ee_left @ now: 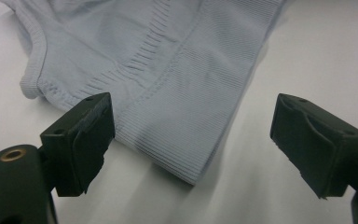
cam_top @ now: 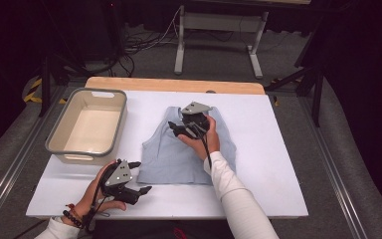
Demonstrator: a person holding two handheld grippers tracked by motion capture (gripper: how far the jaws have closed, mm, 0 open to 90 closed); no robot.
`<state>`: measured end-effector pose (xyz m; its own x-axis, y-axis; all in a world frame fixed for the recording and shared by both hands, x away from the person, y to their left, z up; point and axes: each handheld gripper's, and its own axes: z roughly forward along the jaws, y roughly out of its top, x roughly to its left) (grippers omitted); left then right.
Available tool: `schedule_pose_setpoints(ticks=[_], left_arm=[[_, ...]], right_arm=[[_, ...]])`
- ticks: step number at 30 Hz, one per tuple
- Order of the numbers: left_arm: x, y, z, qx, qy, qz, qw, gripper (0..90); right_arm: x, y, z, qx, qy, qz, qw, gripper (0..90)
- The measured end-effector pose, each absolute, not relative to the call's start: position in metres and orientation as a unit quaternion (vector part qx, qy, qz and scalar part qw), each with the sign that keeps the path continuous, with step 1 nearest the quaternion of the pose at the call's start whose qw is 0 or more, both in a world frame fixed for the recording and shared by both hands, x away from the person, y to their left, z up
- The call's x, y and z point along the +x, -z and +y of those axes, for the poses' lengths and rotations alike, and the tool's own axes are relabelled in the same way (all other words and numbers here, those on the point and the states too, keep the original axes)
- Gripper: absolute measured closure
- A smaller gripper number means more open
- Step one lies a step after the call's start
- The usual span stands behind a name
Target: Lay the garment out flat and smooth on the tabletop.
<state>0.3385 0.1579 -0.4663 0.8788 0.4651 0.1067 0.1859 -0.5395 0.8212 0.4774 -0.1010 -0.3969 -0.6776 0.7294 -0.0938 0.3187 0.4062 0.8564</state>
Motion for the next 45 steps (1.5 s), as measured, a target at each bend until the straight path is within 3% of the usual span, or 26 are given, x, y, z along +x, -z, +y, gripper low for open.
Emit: schedule_pose_setpoints(ticks=[21, 24, 28, 32, 37, 45], left_arm=[[0.351, 0.468, 0.154, 0.865, -0.15, 0.242, 0.412, 18.8], [0.353, 0.469, 0.151, 0.873, -0.139, 0.241, 0.4, 23.3], [0.358, 0.47, 0.148, 0.883, -0.122, 0.245, 0.381, 25.5], [0.36, 0.47, 0.148, 0.886, -0.109, 0.244, 0.379, 27.5], [0.361, 0.47, 0.15, 0.885, -0.095, 0.247, 0.383, 35.5], [0.36, 0.469, 0.152, 0.884, -0.092, 0.241, 0.389, 71.1]], right_arm=[[0.525, 0.419, -0.053, 0.368, -0.375, 0.822, 0.221, 46.3], [0.531, 0.428, -0.05, 0.368, -0.35, 0.834, 0.216, 51.8], [0.536, 0.435, -0.049, 0.376, -0.334, 0.836, 0.22, 51.3], [0.539, 0.438, -0.046, 0.384, -0.327, 0.839, 0.207, 45.3], [0.543, 0.446, -0.037, 0.388, -0.279, 0.855, 0.199, 43.3], [0.551, 0.447, -0.039, 0.404, -0.287, 0.852, 0.165, 47.8]])
